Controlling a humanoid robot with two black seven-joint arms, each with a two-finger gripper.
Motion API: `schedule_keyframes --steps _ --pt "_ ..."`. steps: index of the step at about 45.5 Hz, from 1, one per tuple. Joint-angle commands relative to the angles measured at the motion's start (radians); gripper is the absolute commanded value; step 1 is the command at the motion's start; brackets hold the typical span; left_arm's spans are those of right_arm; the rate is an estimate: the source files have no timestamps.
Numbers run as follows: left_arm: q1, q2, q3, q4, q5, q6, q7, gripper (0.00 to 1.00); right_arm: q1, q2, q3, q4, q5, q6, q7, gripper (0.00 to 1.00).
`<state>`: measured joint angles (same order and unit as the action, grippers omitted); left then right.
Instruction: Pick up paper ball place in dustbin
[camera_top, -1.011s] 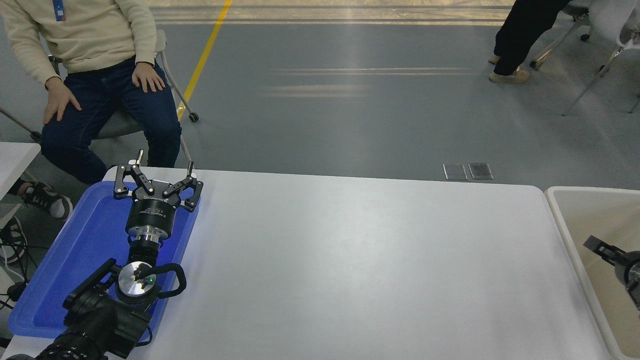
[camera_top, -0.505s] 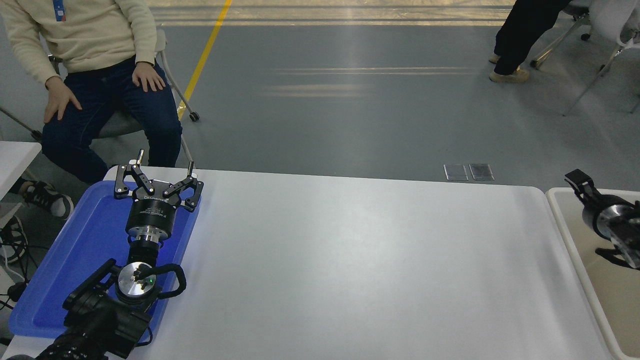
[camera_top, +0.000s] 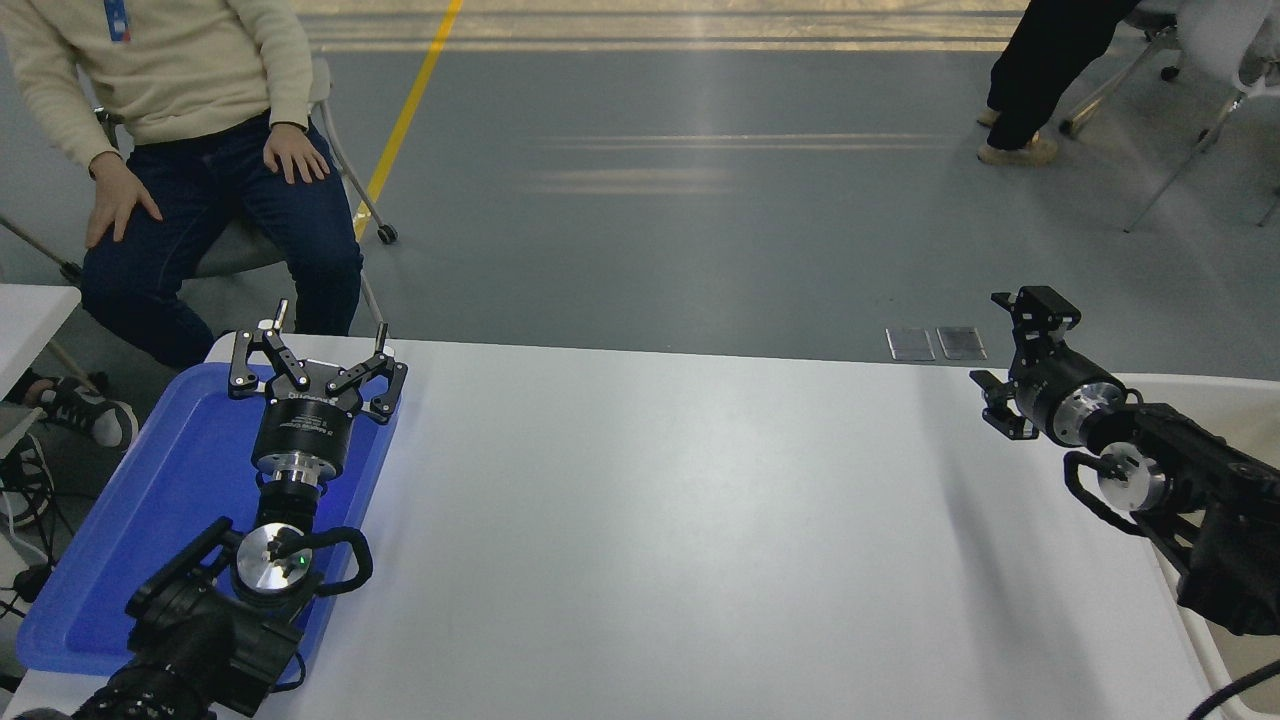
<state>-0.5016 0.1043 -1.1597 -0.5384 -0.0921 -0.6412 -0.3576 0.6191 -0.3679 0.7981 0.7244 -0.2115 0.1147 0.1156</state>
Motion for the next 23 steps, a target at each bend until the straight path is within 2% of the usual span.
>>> schedule_keyframes --steps 1,5,12,14,23 --pt "0.000 0.000 0.000 0.000 0.000 0.000 0.000 1.00 -0.070 0.110 0.136 0.066 0.204 0.078 0.004 1.00" --pt "0.000 0.000 0.000 0.000 0.000 0.000 -0.001 1.00 -0.088 0.138 0.138 0.061 0.302 0.141 0.004 1.00" --pt "0.000 0.000 0.000 0.000 0.000 0.000 -0.001 1.00 -0.114 0.174 0.139 0.032 0.379 0.261 0.004 1.00" --pt "0.000 0.000 0.000 0.000 0.000 0.000 0.000 1.00 -0.122 0.187 0.139 0.007 0.435 0.305 0.004 1.00" --pt "0.000 0.000 0.000 0.000 0.000 0.000 0.000 1.00 -0.148 0.190 0.139 -0.040 0.520 0.399 0.004 1.00"
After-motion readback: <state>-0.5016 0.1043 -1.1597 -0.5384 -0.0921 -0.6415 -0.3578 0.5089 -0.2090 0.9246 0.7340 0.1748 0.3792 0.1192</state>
